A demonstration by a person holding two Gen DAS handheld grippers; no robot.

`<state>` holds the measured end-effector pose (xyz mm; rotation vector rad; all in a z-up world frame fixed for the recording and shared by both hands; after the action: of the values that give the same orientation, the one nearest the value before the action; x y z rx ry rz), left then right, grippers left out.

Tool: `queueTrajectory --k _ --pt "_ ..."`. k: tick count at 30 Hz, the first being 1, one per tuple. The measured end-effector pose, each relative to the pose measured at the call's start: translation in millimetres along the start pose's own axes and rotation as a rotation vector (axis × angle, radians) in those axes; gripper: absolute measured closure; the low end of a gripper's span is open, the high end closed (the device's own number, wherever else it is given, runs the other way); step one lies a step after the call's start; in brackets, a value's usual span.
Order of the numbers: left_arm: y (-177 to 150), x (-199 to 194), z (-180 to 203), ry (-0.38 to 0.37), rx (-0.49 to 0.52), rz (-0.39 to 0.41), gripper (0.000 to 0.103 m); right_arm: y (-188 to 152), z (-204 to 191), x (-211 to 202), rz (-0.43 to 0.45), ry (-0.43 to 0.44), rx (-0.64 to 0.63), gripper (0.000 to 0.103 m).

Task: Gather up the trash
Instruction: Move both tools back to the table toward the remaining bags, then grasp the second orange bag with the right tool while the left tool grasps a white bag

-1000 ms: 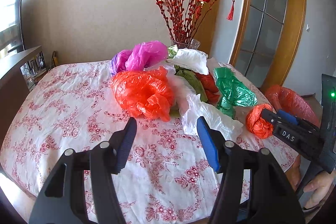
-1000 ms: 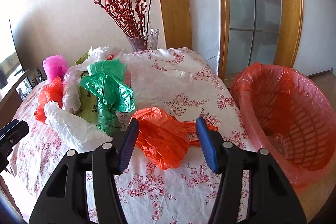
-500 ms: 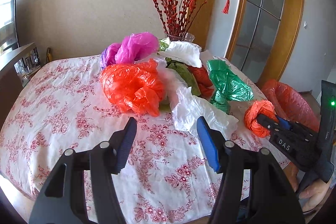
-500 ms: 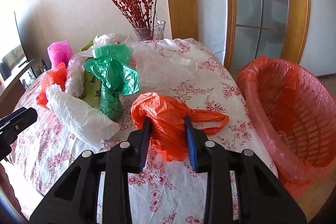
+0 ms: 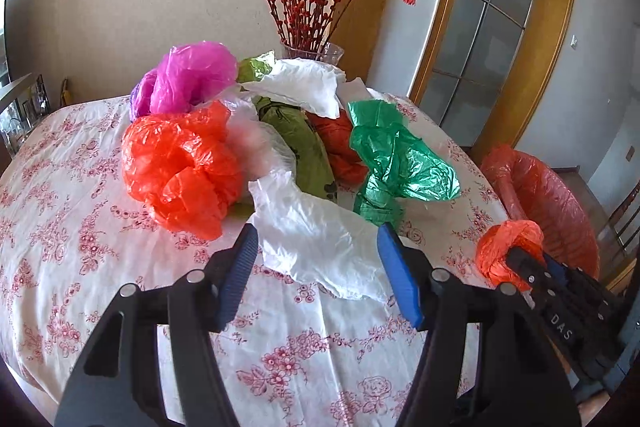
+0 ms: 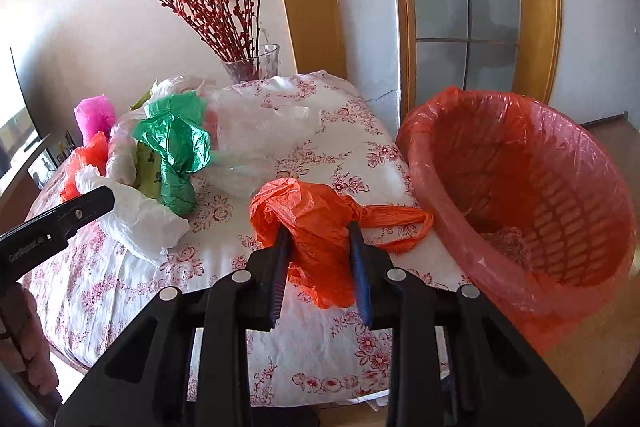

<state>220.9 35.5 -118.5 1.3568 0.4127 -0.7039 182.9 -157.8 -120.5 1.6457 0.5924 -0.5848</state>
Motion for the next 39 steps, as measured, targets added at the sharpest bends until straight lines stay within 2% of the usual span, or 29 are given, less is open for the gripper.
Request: queueTrajectory --k 3,6,8,11,22,28,33,39 --pt "-1 13 2 0.002 -0.002 -0.031 0.042 -1 0 -2 0.001 0.002 -0.003 0.074" --pt "-5 22 6 -0.014 -0.015 -0.055 0.062 -2 0 -3 0.003 0.005 -0.005 0.074" --pt "-8 27 8 -0.033 -0.019 -0.070 0.084 -3 1 -4 0.003 0.008 0.000 0.074" --pt "-12 25 10 -0.057 -0.013 -0.066 0.094 -4 2 -6 0.005 0.008 0.005 0.074" --pt "0 -8 23 -0.118 0.018 0.018 0.096 0 9 -17 0.031 0.005 0.026 0.074" --pt "5 -21 40 -0.148 0.043 0.035 0.096 6 17 -24 0.049 -0.008 0.038 0.074" --pt "9 -27 59 -0.187 0.066 0.043 0.096 10 33 -31 0.067 -0.033 0.063 0.074" --pt "15 -27 90 -0.240 0.109 0.046 0.096 20 66 -45 0.108 -0.102 0.100 0.074"
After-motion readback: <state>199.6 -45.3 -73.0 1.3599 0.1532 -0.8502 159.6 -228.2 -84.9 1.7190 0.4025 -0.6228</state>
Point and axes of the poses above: each gripper's, at about its wrist camera, not at the fingertips, and x roughly the way its jaws point, z to its right, y to its top, the point moved 10 cm from there along x, roughly the way its jaws point, and after that the axes turned 4 degrees about -y, right-handed, at the moved point
